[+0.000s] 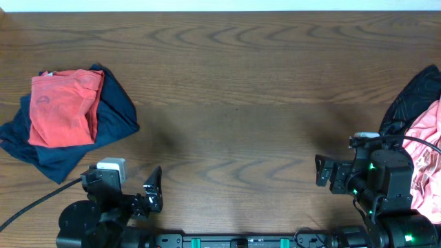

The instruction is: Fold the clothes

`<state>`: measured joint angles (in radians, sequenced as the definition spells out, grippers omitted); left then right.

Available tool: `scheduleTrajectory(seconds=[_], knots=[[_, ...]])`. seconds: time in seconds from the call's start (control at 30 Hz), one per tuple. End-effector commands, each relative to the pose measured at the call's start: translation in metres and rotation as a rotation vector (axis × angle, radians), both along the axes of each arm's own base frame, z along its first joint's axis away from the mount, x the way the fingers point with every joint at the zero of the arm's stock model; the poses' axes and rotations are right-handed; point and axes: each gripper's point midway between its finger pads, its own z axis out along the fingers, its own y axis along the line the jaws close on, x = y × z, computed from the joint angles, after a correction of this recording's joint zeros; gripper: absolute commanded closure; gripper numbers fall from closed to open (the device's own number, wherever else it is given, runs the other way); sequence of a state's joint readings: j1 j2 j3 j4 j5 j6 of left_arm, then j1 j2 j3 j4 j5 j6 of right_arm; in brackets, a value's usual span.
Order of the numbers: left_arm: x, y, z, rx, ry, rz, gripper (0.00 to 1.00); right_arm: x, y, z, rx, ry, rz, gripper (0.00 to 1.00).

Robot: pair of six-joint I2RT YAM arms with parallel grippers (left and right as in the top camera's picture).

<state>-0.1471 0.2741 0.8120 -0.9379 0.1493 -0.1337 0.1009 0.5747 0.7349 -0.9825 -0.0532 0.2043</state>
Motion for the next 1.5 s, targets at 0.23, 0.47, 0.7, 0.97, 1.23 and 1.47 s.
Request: scheduleTrajectory(seconds=[0.23, 0.47, 0.7, 0.97, 1.23, 1.47], knots=[[0.001, 0.002, -0.003, 0.003, 0.005, 0.013, 0.02, -0.003, -0.001, -0.005, -0.003, 0.019, -0.008, 0.01], [0.001, 0.002, -0.003, 0.004, 0.005, 0.013, 0.02, -0.005, -0.001, -0.002, -0.001, -0.001, -0.008, 0.01], [0.001, 0.002, -0.003, 0.004, 0.005, 0.013, 0.02, -0.009, -0.004, 0.013, -0.037, -0.113, 0.013, 0.01], [0.001, 0.002, -0.003, 0.004, 0.005, 0.013, 0.02, 0.001, -0.001, 0.017, -0.084, -0.409, 0.077, 0.01], [0.001, 0.002, -0.003, 0.003, 0.005, 0.013, 0.02, 0.028, 0.001, 0.015, -0.065, -0.692, 0.058, 0.01], [0.001, 0.002, -0.003, 0.003, 0.005, 0.013, 0.02, 0.047, 0.002, 0.016, -0.133, -0.888, 0.070, 0.01]])
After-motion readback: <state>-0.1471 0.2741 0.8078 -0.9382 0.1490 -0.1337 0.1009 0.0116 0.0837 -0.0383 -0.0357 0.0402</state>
